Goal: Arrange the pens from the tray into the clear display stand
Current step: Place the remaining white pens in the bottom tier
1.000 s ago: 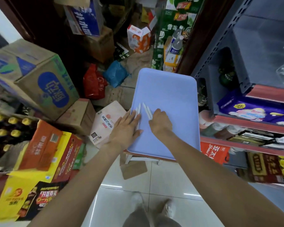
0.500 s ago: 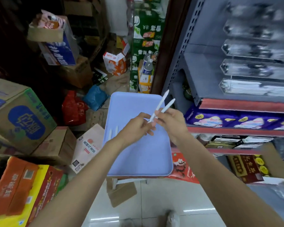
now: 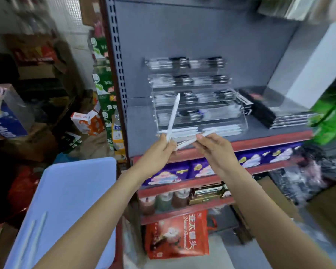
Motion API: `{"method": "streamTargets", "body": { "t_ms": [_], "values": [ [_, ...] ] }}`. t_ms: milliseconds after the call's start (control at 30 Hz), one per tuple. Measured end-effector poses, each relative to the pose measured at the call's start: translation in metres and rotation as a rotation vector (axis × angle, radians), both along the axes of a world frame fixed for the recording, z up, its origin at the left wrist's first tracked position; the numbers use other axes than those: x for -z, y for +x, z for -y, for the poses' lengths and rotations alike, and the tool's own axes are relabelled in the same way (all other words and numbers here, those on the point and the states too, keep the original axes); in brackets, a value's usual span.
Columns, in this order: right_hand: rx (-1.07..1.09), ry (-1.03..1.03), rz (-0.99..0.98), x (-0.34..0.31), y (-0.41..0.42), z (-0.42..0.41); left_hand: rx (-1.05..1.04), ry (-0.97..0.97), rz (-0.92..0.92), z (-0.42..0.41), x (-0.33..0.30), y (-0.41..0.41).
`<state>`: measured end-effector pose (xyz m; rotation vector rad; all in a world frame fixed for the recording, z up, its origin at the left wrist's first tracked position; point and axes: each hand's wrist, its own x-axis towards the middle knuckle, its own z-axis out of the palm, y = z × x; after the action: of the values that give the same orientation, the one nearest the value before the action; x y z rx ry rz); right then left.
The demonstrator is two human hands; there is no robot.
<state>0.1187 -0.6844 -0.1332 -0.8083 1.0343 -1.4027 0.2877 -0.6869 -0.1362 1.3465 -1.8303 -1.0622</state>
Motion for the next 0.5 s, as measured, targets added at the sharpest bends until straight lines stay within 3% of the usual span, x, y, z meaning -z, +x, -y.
{"method": "streamTargets", "body": {
  "t_ms": [267,367,500],
  "values": [
    [-0.082,0.031,-0.057,-0.005,-0.107,0.05,-0.243,-0.126,-0.091,0.045,-0.006,-0.112],
    [-0.022,0.042,-0.292,0.0,-0.136,0.068,-0.36,-0.11,-0.075,0.058,-0.005,-0.125],
    [0.156,0.002,-0.637,0.007,-0.179,0.094,-0.43,-0.146,0.097,0.075,-0.005,-0.133]
  ]
}}
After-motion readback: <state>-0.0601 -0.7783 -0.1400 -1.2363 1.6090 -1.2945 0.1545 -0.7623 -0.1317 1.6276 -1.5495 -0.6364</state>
